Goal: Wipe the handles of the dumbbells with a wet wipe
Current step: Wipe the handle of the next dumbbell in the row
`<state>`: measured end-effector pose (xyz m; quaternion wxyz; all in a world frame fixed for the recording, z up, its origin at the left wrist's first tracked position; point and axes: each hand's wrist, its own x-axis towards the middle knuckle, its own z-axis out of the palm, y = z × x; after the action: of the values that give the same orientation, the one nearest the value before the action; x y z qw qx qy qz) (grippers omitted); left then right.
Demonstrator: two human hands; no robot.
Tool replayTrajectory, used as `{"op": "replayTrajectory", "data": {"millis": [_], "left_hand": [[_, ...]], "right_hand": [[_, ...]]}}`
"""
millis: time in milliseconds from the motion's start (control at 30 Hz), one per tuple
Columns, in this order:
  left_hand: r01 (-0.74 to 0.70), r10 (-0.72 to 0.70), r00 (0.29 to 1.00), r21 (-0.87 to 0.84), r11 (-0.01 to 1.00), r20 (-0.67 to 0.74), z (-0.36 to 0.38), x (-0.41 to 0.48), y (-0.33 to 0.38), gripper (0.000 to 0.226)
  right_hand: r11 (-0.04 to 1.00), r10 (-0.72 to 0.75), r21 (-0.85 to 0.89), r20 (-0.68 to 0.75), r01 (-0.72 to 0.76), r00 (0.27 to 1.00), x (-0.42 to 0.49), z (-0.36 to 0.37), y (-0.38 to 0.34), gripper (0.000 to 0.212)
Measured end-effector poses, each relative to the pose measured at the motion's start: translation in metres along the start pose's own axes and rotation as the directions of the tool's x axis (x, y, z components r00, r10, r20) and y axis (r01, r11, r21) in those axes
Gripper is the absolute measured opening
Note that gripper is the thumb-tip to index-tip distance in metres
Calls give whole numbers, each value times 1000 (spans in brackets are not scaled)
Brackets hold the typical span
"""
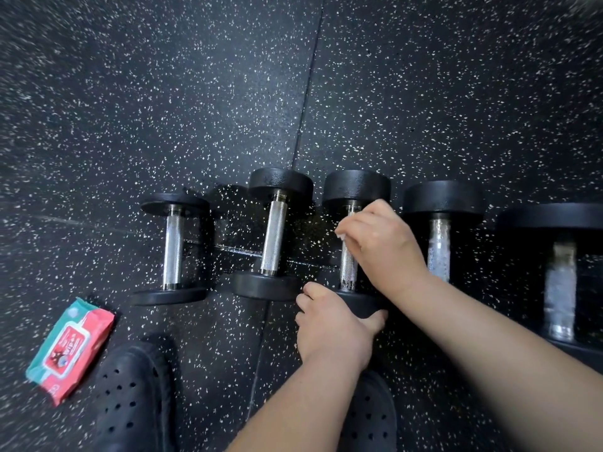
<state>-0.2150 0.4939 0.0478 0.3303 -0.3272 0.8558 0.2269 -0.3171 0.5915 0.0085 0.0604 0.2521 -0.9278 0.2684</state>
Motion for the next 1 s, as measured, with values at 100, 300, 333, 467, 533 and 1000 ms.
{"op": "replayTrajectory", "data": {"millis": [100, 300, 333, 467, 533, 1000], "left_hand": [[2, -2, 1000, 4, 1000, 6, 1, 0, -1, 108], [16, -16, 1000, -1, 1000, 6, 1, 1, 0, 110], [14, -14, 1000, -4, 1000, 13, 1, 1, 0, 110], [9, -8, 1000, -24, 1000, 29, -1, 1, 0, 109], [8, -7, 1000, -23, 1000, 30, -1, 1, -1, 110], [5, -5, 1000, -24, 1000, 28, -1, 0, 0, 108]], "right_hand": [[1000, 18, 17, 100, -20, 995, -1, -3, 2, 12], [994, 107, -34, 211, -103, 972, 7, -20, -13, 12], [990, 132, -84, 254, -114, 958, 12, -20, -16, 14], [947, 228, -318, 561, -47, 796, 30, -20, -33, 23], [929, 245, -371, 613, 0, 752, 41, -21, -37, 20], [981, 94, -186, 218, -54, 971, 8, -6, -8, 19]]}}
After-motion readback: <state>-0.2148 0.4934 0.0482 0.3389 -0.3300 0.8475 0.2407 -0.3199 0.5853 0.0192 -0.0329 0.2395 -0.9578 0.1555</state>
